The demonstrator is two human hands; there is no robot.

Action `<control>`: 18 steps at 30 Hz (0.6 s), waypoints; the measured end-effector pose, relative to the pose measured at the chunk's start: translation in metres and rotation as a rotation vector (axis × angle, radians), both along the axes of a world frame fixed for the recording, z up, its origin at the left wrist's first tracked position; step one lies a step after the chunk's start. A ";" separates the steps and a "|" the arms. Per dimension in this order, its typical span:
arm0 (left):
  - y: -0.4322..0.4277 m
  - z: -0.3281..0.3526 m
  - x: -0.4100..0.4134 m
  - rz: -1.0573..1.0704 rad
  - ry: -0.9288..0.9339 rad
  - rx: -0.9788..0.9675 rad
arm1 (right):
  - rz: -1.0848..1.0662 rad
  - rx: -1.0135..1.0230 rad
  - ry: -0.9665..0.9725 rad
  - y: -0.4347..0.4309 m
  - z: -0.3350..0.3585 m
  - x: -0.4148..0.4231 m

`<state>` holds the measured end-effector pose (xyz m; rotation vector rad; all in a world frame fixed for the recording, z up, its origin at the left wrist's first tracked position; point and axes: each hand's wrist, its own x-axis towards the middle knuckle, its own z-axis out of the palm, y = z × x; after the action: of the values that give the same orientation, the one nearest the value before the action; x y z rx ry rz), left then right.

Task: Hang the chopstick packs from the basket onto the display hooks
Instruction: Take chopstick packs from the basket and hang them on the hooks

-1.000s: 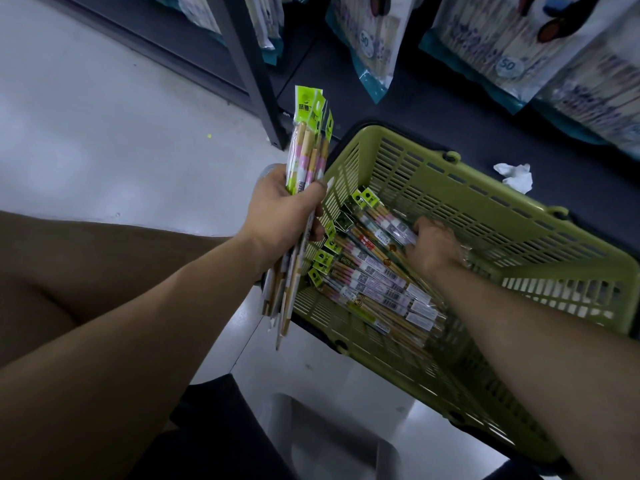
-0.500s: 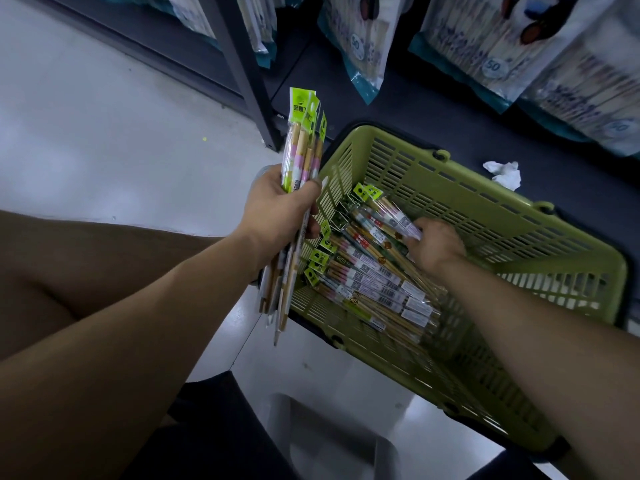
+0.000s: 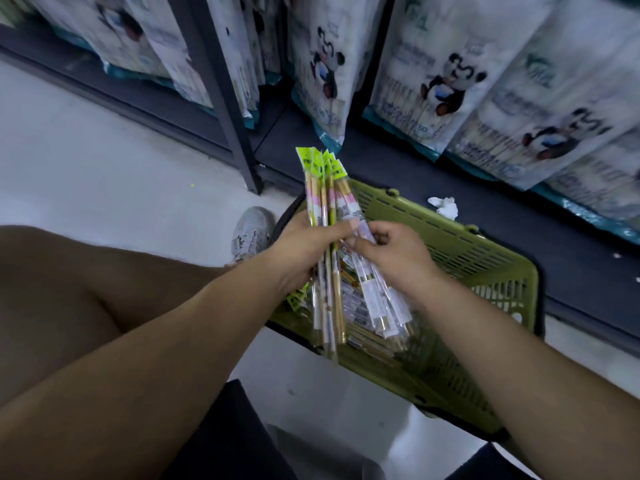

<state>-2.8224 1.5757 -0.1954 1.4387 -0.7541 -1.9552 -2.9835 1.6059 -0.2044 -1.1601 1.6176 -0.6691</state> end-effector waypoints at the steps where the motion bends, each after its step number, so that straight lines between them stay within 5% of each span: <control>1: 0.001 0.006 -0.005 0.028 0.062 0.005 | -0.012 -0.019 -0.020 0.002 0.012 0.003; 13: -0.008 0.103 -0.037 -0.055 0.376 0.053 | 0.016 -0.414 0.169 0.024 0.118 -0.005; 18: -0.018 0.152 -0.036 -0.123 0.371 -0.123 | 0.029 -0.488 0.288 0.020 0.164 -0.017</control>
<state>-2.8584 1.5573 -0.0433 0.9388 -0.7880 -2.1442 -3.0001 1.6262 -0.0404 -1.6931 1.7203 -0.9444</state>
